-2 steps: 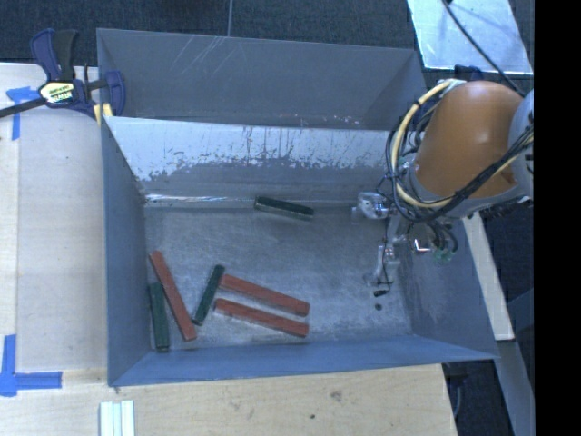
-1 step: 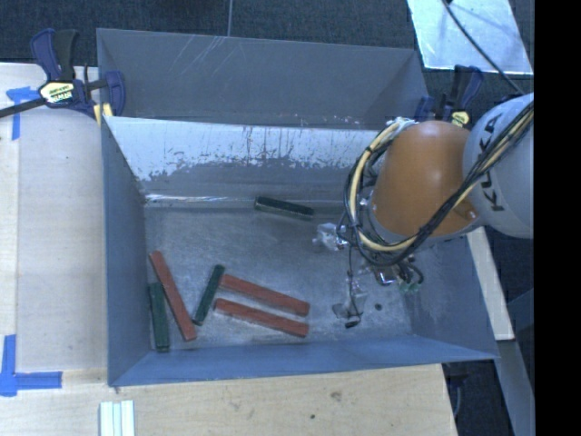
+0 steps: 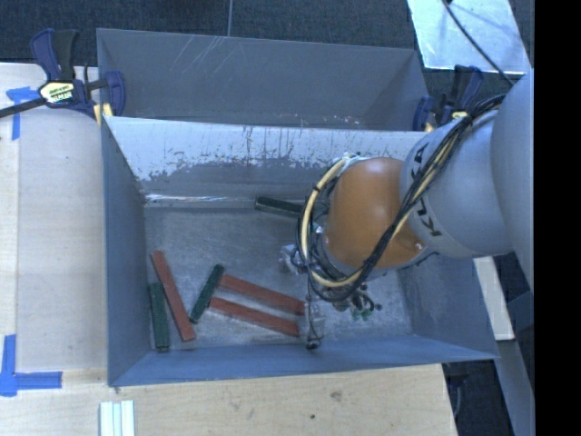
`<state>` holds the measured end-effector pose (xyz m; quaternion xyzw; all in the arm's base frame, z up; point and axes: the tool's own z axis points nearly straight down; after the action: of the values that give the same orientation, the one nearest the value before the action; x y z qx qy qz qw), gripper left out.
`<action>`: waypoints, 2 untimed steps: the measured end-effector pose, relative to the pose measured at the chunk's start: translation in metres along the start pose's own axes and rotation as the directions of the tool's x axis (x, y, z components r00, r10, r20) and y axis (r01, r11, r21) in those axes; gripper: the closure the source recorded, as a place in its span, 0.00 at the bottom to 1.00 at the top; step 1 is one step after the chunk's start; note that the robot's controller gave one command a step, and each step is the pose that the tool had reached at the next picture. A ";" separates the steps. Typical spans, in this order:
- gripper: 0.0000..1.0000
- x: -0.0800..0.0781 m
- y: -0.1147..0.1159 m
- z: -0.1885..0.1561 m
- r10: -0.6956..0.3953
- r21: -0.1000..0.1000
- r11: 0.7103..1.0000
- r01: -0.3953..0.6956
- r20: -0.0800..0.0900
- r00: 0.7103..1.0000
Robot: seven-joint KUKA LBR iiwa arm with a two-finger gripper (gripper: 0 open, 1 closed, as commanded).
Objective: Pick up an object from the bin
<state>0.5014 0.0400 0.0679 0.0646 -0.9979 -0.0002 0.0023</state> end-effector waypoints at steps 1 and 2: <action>1.00 -0.001 -0.003 -0.004 0.004 0.001 1.000 -0.004 0.004 1.000; 1.00 -0.002 -0.009 -0.056 0.000 0.002 1.000 0.000 0.012 1.000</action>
Offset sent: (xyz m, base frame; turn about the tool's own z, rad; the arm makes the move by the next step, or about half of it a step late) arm 0.0000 0.0000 0.0000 0.0000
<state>0.5050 0.0314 0.1240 0.0645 -0.9979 0.0003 -0.0036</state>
